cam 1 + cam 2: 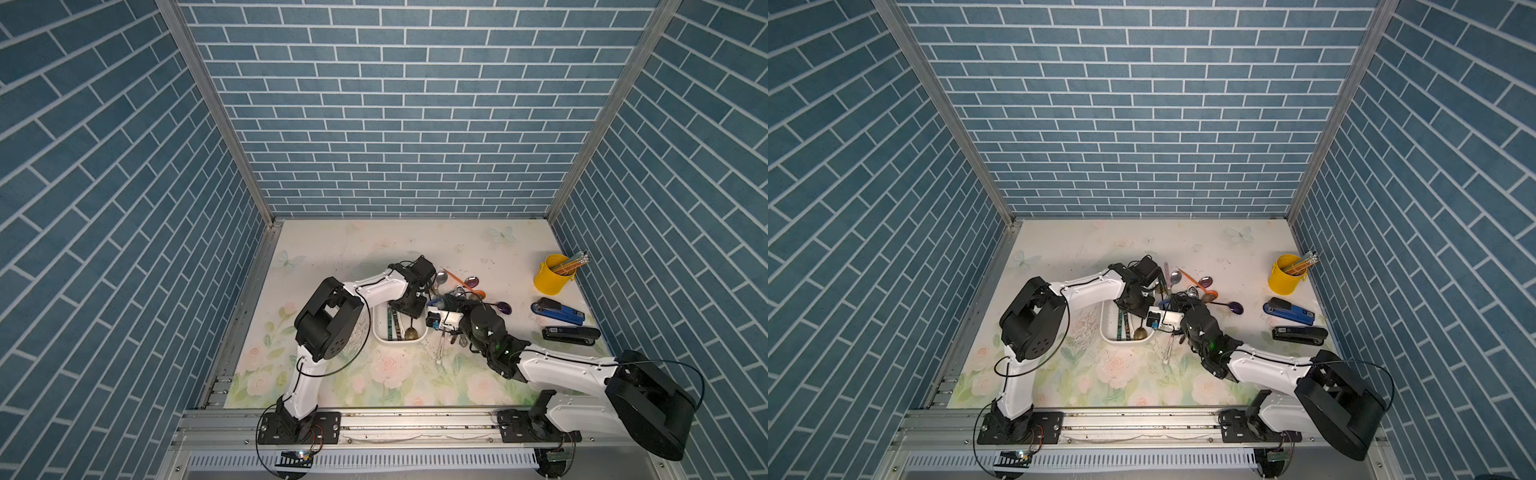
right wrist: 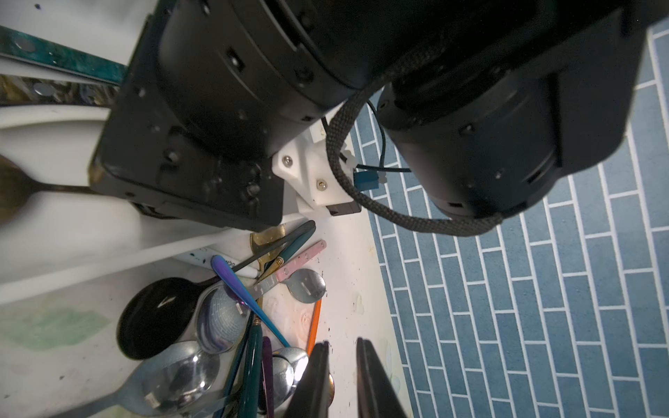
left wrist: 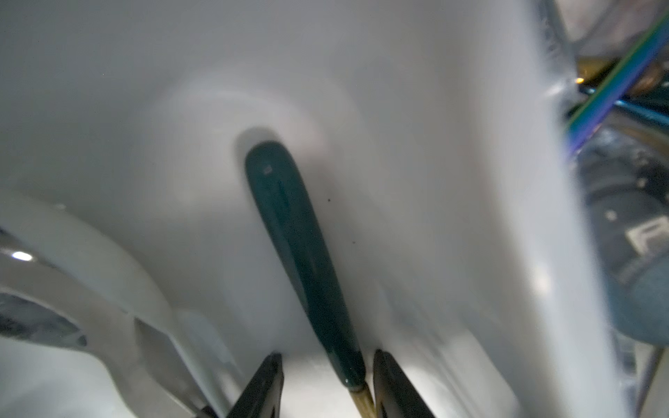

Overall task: Put the spoon into the storage box
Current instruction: Pick up the spoon from the storage box.

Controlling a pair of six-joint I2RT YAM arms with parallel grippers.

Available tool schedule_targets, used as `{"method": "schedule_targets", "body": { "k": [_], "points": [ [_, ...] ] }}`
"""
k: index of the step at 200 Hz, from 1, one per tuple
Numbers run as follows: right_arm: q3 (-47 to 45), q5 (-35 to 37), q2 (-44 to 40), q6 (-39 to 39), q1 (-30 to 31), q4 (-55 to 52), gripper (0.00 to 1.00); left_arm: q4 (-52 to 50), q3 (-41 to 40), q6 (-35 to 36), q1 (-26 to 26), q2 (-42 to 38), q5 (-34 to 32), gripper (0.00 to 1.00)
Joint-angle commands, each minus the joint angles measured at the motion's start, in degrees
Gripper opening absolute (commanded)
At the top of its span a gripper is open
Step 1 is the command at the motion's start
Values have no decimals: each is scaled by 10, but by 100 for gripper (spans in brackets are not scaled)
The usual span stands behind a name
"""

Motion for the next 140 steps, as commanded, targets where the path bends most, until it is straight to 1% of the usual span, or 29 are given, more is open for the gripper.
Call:
{"method": "schedule_targets", "body": {
  "k": [1,48,65,101,124,140],
  "points": [
    [3,6,13,24,-1,16,18,-23,-9,4,0,29,-30,40],
    [13,-6,34,22,0,18,18,-34,8,16,0,46,-21,13],
    [14,-11,38,22,0,16,17,-36,10,20,1,47,-18,5],
    [6,-32,36,20,0,28,17,-41,6,44,1,25,-9,0],
    [3,-49,39,3,-1,37,17,-46,4,80,2,-18,1,0],
    [-2,-57,44,-20,-1,55,18,-53,6,121,2,-47,18,0]
  ]
}}
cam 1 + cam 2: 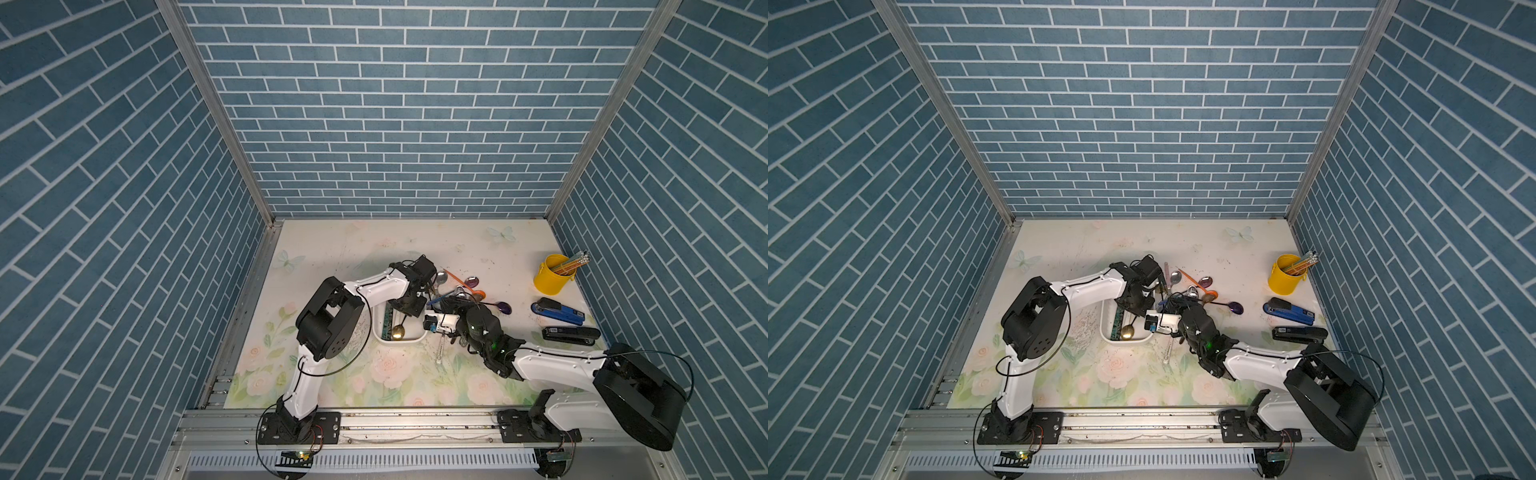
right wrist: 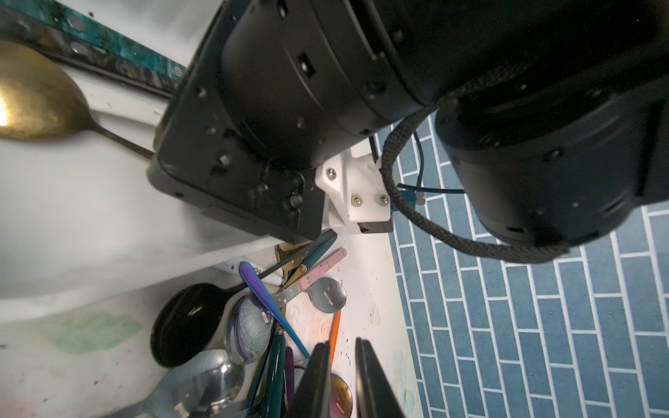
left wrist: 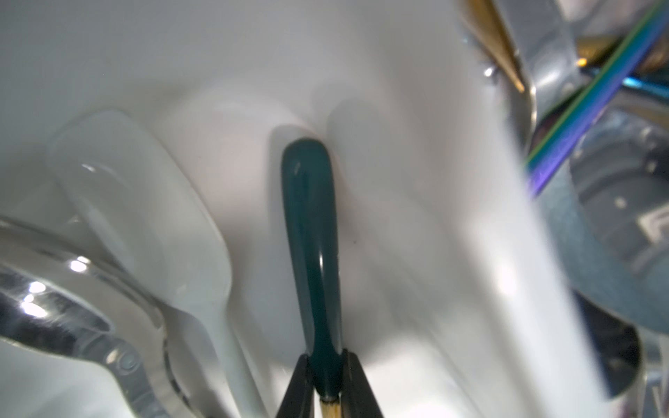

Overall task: Put the spoon into the storage box
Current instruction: Pick up the spoon from the storage box.

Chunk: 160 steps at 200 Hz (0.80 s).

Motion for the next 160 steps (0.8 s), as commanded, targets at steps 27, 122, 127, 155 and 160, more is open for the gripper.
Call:
{"method": "schedule_targets", "body": {
  "k": [27,122,127,155,160],
  "points": [
    [-5,-48,22,-89,-1,73,25,-40,-18,118,4,-92,50,0],
    [31,-87,66,-167,-1,127,39,-60,-65,173,23,-159,146,0],
    [31,-88,66,-168,-1,124,42,-59,-68,173,23,-161,147,0],
    [32,-108,64,-188,-1,91,50,-60,-65,175,25,-170,148,0],
    [32,-110,64,-189,-1,86,51,-61,-64,175,26,-171,148,0]
  ]
}}
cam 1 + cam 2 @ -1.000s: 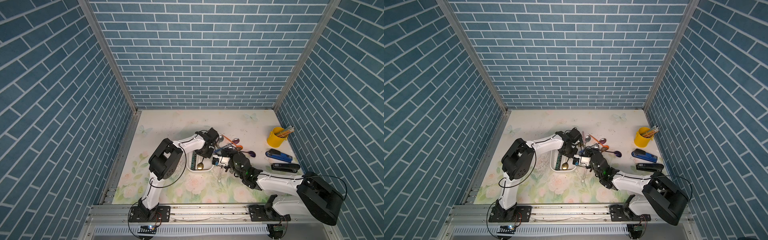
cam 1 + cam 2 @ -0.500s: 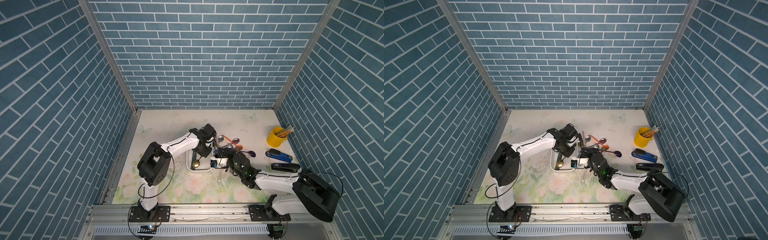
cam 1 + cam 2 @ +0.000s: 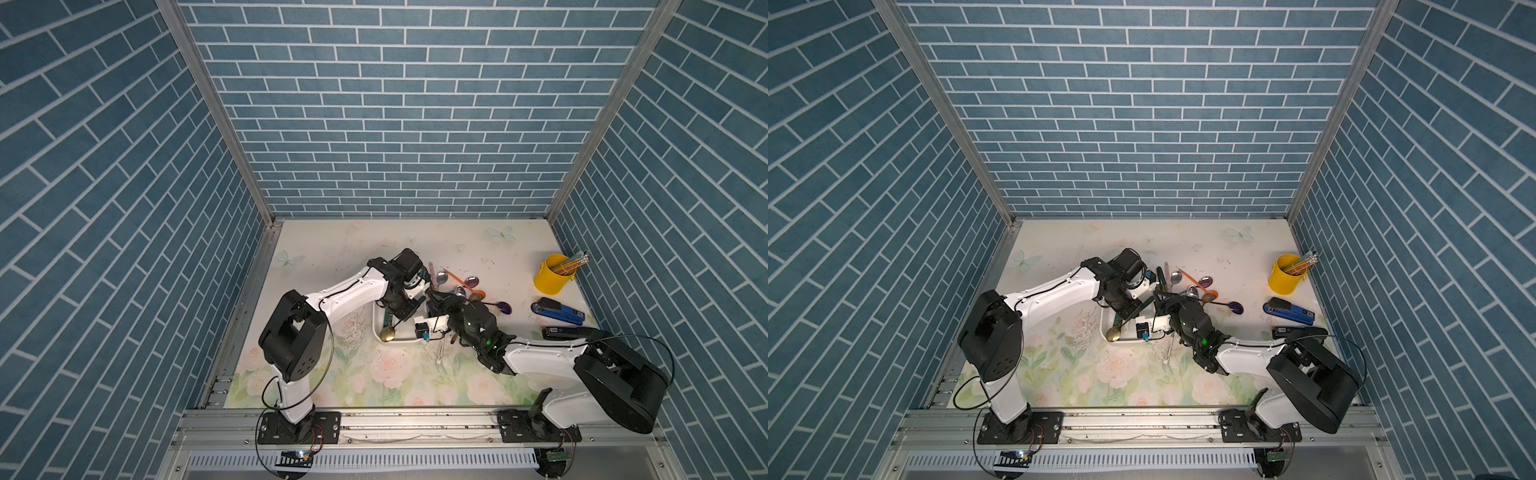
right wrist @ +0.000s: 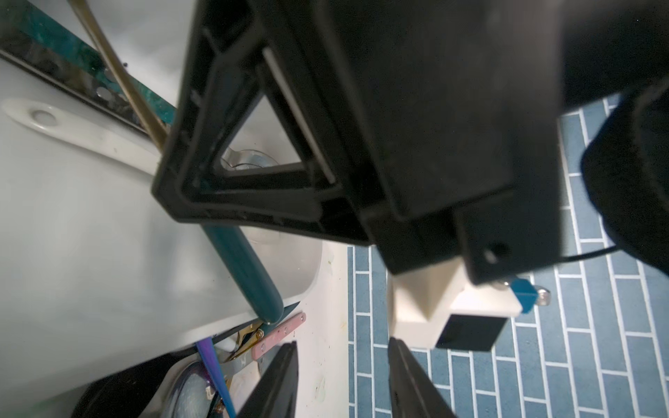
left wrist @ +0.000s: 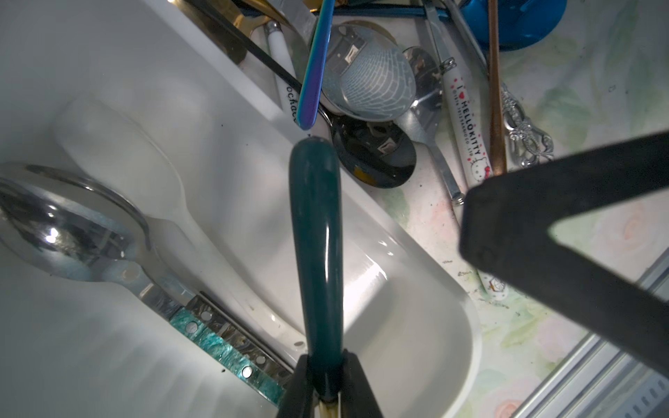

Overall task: Put the spoon into the storage box
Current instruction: Pick up the spoon from the storage box.

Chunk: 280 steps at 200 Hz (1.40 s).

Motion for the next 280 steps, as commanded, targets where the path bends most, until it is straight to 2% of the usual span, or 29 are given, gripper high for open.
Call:
{"method": "schedule_targets", "body": {
  "k": [1,37,40,46,179,202,233,261,280],
  "points": [
    [10,-25,0,-24,-1,-16,51,-12,1,14,6,-19,12,0],
    [0,-33,-14,-29,-2,-48,52,-16,6,18,7,-25,17,0],
    [0,-33,-15,-29,-2,-50,58,-16,6,17,7,-26,19,0],
    [-1,-34,-17,-29,-2,-53,60,-16,6,19,7,-26,23,0],
    [57,-28,51,-68,-12,-55,58,-19,-11,21,-3,-61,73,0],
    [64,-37,53,-102,-12,-80,52,-20,-4,23,-4,-56,72,0],
    [65,-47,58,-140,-12,-106,31,-25,9,27,-6,-44,72,0],
    [66,-37,68,-146,-12,-95,26,-32,19,32,-11,-36,77,0],
    [68,-36,69,-150,-12,-93,17,-33,19,33,-12,-33,74,0]
  ]
}}
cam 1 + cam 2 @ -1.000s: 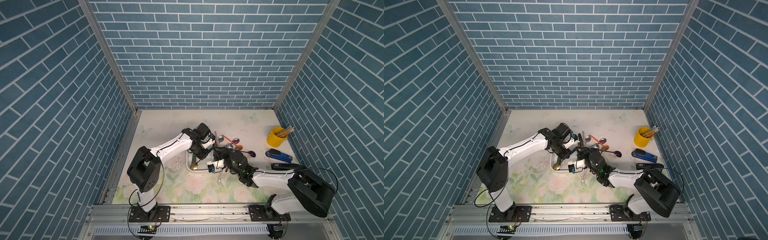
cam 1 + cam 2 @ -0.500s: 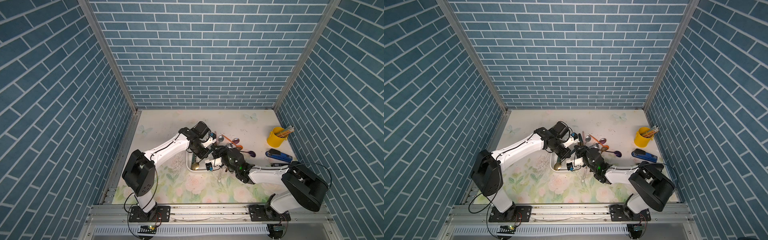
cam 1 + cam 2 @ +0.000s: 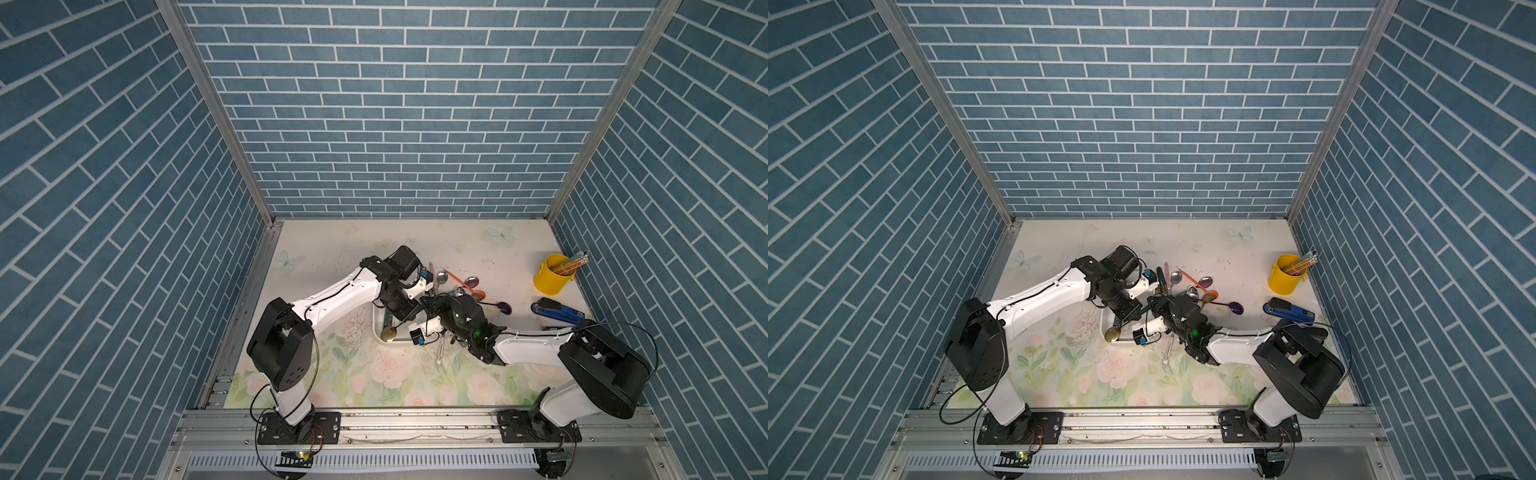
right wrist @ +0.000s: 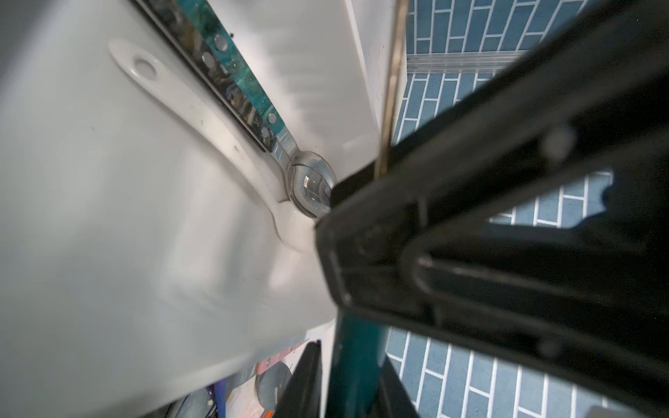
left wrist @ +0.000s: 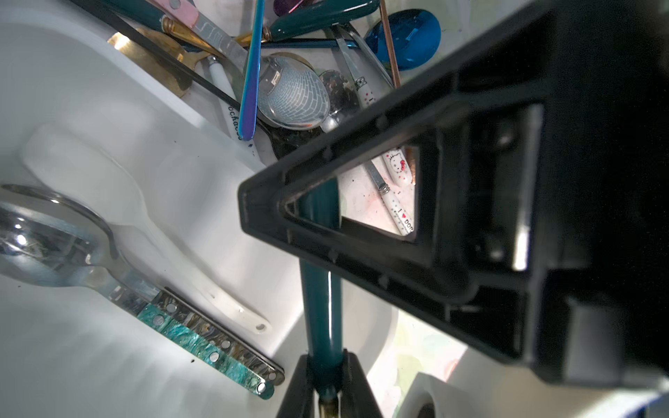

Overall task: Put the spoon into the storage box
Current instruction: Pick up the spoon from the storage box, then place the spoon in the storage box.

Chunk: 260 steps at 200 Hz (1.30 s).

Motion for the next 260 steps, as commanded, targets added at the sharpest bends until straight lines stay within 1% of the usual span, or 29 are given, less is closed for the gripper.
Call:
{"method": "schedule_targets", "body": {
  "k": [1,12,17,28,31,44,50,55,59,88,95,103,111,125,129,134,143,148,152,173,193,222,260],
  "points": [
    [11,0,10,-18,-1,-12,17,-9,19,13,-5,7,9,0],
    [10,2,10,-21,-1,-9,12,-8,19,11,-5,7,3,0],
    [10,3,10,-21,-1,-8,12,-7,19,9,-5,7,-2,4],
    [8,5,9,-20,-1,-6,10,-8,22,7,-5,5,-6,16],
    [8,5,9,-19,-1,-7,8,-8,23,7,-4,4,-8,18],
    [4,7,5,-14,-1,-6,7,-5,27,5,1,-2,-17,20],
    [3,8,3,-12,-1,-5,5,-2,29,3,6,-4,-19,23],
    [2,9,2,-9,-1,-4,3,0,29,1,10,-7,-20,27],
    [1,10,1,-6,-1,-3,2,2,29,0,14,-9,-21,28],
    [-3,13,-4,8,-1,-2,1,15,32,-6,36,-22,-24,30],
    [-4,13,-4,14,-1,-2,0,18,33,-9,39,-24,-30,32],
    [-4,14,-5,23,-1,-4,0,23,33,-12,43,-28,-39,37],
    [-2,13,-7,34,-1,-8,0,31,32,-20,49,-34,-60,41],
    [1,11,-11,56,0,-13,0,59,24,-48,66,-54,-106,42],
    [3,12,-13,67,-1,-16,0,69,22,-58,72,-60,-124,43],
    [8,12,-15,82,-1,-25,0,81,17,-71,81,-71,-145,49],
    [15,13,-18,107,-1,-42,0,103,7,-89,97,-91,-167,54],
    [19,12,-21,120,0,-51,0,115,1,-102,107,-103,-182,55],
    [24,10,-22,130,0,-64,0,125,-5,-111,115,-113,-194,58],
    [57,-7,-28,202,0,-140,0,161,-33,-136,148,-154,-226,64],
    [89,-12,-33,279,2,-199,0,164,-50,-151,166,-169,-252,65],
    [143,-16,-33,377,9,-298,0,170,-85,-178,197,-178,-257,65],
    [241,-34,-8,571,18,-457,0,184,-127,-207,233,-200,-271,65]
  ]
}}
